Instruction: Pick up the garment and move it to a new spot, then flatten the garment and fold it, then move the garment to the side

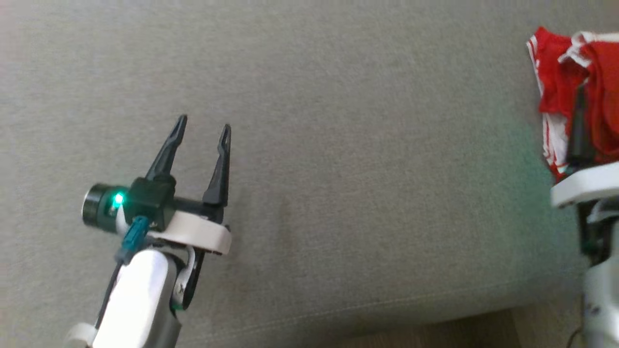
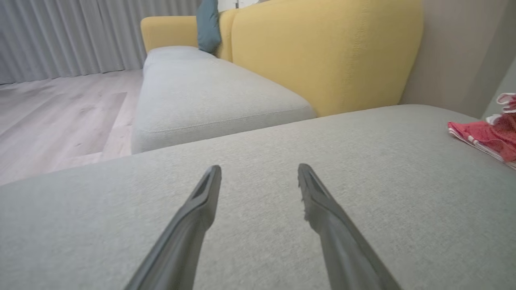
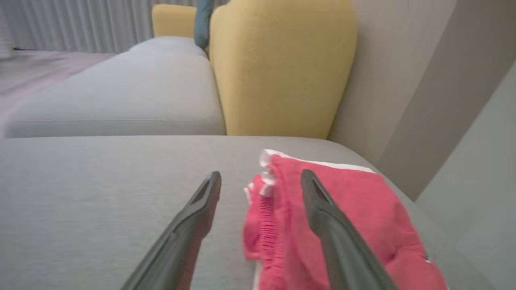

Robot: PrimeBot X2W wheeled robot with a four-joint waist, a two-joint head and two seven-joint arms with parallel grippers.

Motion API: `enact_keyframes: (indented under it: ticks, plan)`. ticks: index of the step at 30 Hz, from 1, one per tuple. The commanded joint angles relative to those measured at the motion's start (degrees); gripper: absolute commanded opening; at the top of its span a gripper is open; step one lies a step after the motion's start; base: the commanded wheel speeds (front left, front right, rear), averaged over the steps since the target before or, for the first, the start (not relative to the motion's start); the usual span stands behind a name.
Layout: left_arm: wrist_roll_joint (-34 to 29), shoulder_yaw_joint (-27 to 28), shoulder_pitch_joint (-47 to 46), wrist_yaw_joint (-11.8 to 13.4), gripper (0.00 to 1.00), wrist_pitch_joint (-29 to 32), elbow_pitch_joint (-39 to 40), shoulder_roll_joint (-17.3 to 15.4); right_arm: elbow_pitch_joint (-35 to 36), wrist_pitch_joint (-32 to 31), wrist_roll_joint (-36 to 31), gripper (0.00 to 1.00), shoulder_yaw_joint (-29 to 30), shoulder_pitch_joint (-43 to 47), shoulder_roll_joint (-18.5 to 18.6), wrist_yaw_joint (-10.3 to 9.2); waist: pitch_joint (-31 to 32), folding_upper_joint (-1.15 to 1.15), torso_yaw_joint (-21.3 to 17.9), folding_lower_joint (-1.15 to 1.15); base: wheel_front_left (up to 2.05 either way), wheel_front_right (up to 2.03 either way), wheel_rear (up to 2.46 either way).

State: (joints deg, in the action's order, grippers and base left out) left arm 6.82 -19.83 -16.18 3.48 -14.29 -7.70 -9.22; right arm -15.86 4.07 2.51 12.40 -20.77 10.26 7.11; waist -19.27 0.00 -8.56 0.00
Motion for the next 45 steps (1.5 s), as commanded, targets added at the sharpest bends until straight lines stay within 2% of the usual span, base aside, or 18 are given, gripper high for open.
enact_keyframes:
  ticks: [1, 5, 10, 16, 31, 45]
  plan:
    - [0.7, 2.3, 0.0, 0.8, 1.00, -0.6, 1.5, -0.4, 4.3, -0.2, 0.0, 1.00, -2.5, 1.8, -0.6, 0.37, 2.8, 0.00, 2.6, 0.00, 0.00, 0.00, 0.00]
    - [1.7, 3.6, 2.3, 2.1, 1.00, -0.7, 1.3, 0.0, 9.7, -1.6, 0.8, 1.00, -6.7, 5.5, -3.4, 0.37, 5.1, 0.00, 4.9, 0.00, 0.00, 0.00, 0.00]
    - [2.7, 5.7, 5.4, 3.9, 1.00, -0.7, 1.7, 0.2, 13.5, -3.1, 2.0, 1.00, -11.0, 8.9, -5.3, 0.37, 8.1, 0.00, 8.4, 0.00, 0.00, 0.00, 0.00]
    - [3.1, 6.5, 8.0, 4.4, 1.00, -0.7, 1.5, -0.5, 16.0, -3.7, 2.6, 1.00, -10.6, 13.3, -6.6, 0.37, 11.3, 0.00, 10.1, 0.00, 0.00, 0.00, 0.00]
    - [3.6, 5.8, 12.4, 4.7, 1.00, 0.4, 0.2, -1.9, 19.0, -5.9, 4.6, 1.00, -11.0, 22.4, -7.4, 0.37, 18.4, 0.00, 9.6, 0.00, 0.00, 0.00, 0.00]
    - [4.2, 5.5, 13.0, 5.2, 1.00, 1.2, 0.1, -2.6, 19.5, -7.0, 5.5, 1.00, -11.6, 23.2, -7.4, 0.37, 19.5, 0.00, 9.4, 0.00, 0.00, 0.00, 0.00]
